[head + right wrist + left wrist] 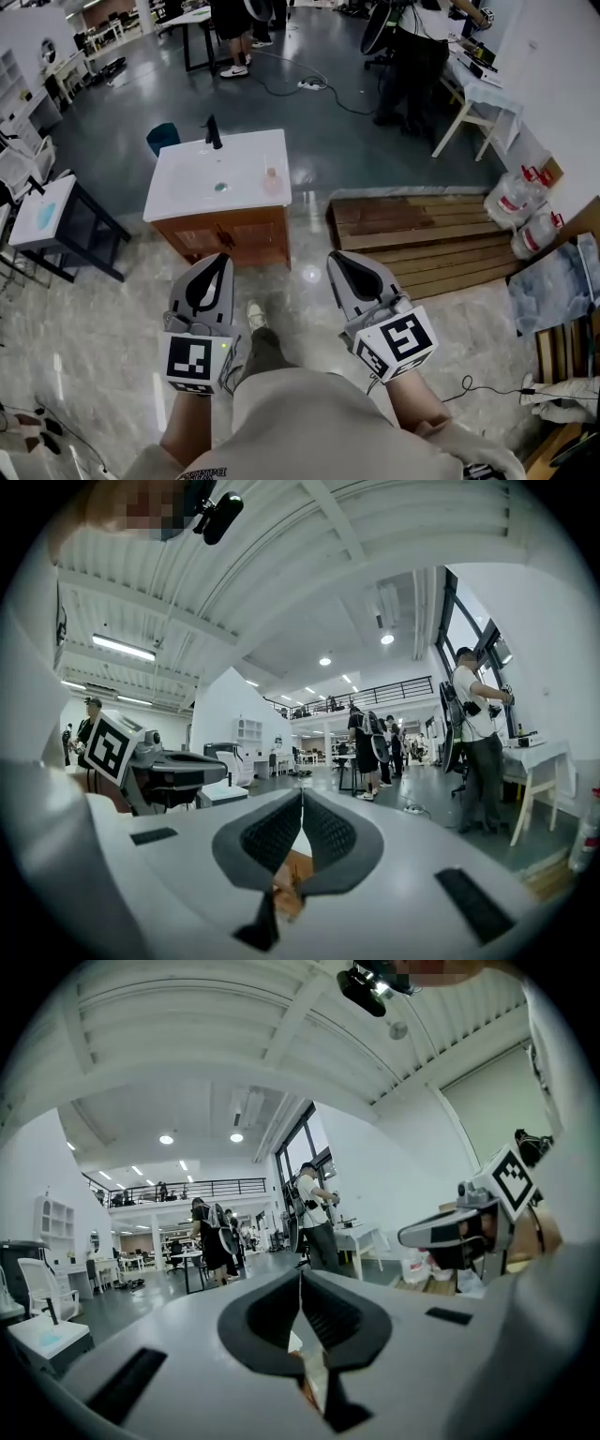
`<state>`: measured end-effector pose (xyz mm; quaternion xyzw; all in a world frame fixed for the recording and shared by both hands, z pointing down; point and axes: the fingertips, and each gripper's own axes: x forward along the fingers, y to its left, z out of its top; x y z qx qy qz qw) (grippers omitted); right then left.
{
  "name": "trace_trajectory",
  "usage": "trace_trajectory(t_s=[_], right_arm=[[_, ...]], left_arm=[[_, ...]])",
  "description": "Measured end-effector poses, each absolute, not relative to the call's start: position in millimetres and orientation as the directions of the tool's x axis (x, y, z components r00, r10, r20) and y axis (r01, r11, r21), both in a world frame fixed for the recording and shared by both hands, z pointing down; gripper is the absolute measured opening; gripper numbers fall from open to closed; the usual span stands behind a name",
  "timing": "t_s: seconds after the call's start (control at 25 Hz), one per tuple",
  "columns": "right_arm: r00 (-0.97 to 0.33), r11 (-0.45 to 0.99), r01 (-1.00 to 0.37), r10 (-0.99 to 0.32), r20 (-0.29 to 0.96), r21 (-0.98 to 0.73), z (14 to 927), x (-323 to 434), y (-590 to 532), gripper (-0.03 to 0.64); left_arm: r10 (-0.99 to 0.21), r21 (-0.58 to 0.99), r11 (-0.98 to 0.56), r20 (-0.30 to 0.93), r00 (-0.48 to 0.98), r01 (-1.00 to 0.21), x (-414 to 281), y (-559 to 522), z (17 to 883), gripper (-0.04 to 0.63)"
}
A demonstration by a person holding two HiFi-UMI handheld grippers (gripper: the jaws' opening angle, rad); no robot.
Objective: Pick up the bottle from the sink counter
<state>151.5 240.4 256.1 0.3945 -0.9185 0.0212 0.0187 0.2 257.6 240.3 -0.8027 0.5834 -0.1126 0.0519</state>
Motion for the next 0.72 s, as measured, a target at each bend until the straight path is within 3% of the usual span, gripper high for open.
trace_trajectory(t_s=[0.72], right_arm=[[-0.663, 0.667, -0.745, -0.736, 0.141, -0.021, 273, 56, 63, -0.003]], left_arm=[[-0.908, -0.176, -0.391, 0.231, 0.349, -0.903, -82, 75, 269, 0.011]])
